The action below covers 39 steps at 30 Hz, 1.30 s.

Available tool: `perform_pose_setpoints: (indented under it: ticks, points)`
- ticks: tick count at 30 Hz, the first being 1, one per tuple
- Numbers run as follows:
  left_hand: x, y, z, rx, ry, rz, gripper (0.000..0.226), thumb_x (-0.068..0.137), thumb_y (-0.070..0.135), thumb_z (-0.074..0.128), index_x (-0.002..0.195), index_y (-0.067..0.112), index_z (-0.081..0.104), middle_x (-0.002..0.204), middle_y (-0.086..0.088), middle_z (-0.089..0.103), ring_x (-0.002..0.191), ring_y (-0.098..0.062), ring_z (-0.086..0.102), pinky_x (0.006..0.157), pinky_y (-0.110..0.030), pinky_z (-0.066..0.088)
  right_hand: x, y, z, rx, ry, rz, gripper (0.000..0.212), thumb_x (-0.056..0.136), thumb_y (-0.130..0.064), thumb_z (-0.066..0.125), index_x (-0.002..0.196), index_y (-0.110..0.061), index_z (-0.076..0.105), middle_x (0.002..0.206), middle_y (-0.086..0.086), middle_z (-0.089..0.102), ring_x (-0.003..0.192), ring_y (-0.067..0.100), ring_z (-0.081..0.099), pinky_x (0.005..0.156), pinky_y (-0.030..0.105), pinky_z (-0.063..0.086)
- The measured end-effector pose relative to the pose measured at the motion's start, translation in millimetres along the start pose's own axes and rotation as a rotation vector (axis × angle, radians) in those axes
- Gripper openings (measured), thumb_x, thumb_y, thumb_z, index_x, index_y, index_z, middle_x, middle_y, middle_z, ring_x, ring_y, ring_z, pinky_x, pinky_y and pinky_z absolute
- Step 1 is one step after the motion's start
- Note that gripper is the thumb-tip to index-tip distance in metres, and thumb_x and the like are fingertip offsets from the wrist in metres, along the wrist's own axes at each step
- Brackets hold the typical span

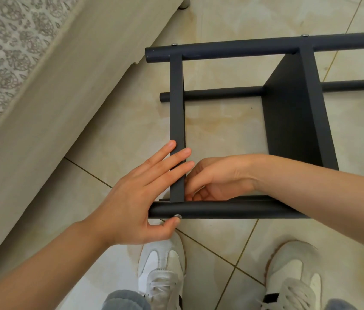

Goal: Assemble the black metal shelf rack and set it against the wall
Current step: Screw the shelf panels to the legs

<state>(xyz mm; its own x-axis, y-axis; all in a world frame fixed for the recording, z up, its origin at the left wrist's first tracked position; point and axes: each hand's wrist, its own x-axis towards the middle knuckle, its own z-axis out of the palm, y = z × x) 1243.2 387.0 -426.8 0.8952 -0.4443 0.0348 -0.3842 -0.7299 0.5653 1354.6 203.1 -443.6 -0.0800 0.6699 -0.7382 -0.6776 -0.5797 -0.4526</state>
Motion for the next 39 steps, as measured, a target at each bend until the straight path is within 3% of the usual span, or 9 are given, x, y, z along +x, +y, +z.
perform_pose_setpoints:
  ticks: [6,9,13,17,23,27,34,39]
  points:
    - [-0.3,0.2,-0.3,0.005,0.002,0.004,0.081,0.08,0.04,0.065,0.152,0.013,0.039,0.164,0.002,0.028,0.155,-0.024,0.017,0.122,-0.025,0.022,-1.9,-0.8,0.4,0.019,-0.011,-0.015,0.018,0.091,-0.002,0.058,0.107,0.001,0.066,0.102,0.02,0.063,0.092,0.027,0.061,0.096,0.038,0.049]
    - [-0.3,-0.5,0.0,0.005,0.004,0.003,0.081,0.08,0.04,0.065,0.152,0.013,0.039,0.165,0.002,0.028,0.155,-0.024,0.017,0.122,-0.025,0.023,-0.9,-0.7,1.0,0.037,0.0,-0.036,0.021,0.09,0.003,0.056,0.11,0.003,0.063,0.097,0.021,0.059,0.079,0.021,0.059,0.084,0.031,0.051]
    - [-0.1,-1.0,0.5,0.002,0.001,0.005,0.081,0.08,0.039,0.066,0.152,0.014,0.039,0.165,0.003,0.027,0.155,-0.024,0.017,0.122,-0.025,0.023,0.8,-1.7,1.8,-0.085,0.067,0.006,0.028,0.089,-0.004,0.062,0.114,0.009,0.065,0.082,0.013,0.061,0.067,0.016,0.056,0.072,0.027,0.05]
    - [-0.9,-1.5,0.8,0.005,0.002,0.005,0.082,0.08,0.04,0.066,0.153,0.015,0.038,0.165,0.004,0.027,0.155,-0.024,0.016,0.122,-0.024,0.023,-1.1,-2.6,1.6,0.002,0.021,-0.016,0.016,0.09,-0.001,0.058,0.103,0.002,0.067,0.085,0.015,0.062,0.069,0.016,0.056,0.077,0.028,0.048]
    - [-0.3,-1.6,0.8,0.01,0.006,0.011,0.081,0.08,0.04,0.065,0.152,0.014,0.039,0.165,0.003,0.027,0.155,-0.024,0.017,0.122,-0.024,0.023,-1.5,-2.5,1.8,-0.108,0.052,0.007,0.016,0.091,-0.005,0.061,0.104,0.002,0.067,0.076,0.01,0.061,0.066,0.014,0.055,0.072,0.027,0.049]
    - [-0.4,-1.3,1.2,0.002,0.008,0.012,0.081,0.08,0.039,0.065,0.152,0.013,0.039,0.165,0.002,0.028,0.155,-0.025,0.017,0.122,-0.025,0.022,-5.2,-3.0,-0.8,-0.032,-0.013,-0.016,0.016,0.093,0.0,0.056,0.107,0.001,0.063,0.087,0.013,0.062,0.072,0.016,0.055,0.079,0.029,0.049]
    - [-0.2,-0.8,0.6,0.008,0.009,0.011,0.08,0.08,0.04,0.064,0.152,0.013,0.039,0.165,0.002,0.028,0.155,-0.024,0.016,0.121,-0.022,0.021,-1.5,-1.6,1.0,-0.027,0.011,0.01,0.011,0.092,0.0,0.057,0.099,0.001,0.065,0.082,0.013,0.06,0.071,0.016,0.056,0.079,0.03,0.049]
    - [-0.5,-1.1,1.0,0.004,0.009,0.01,0.08,0.08,0.039,0.064,0.152,0.013,0.039,0.165,0.003,0.027,0.155,-0.024,0.016,0.121,-0.022,0.022,-1.7,-1.8,3.8,-0.017,0.009,-0.01,0.02,0.093,0.001,0.055,0.112,0.002,0.061,0.1,0.02,0.056,0.08,0.02,0.055,0.087,0.033,0.046]
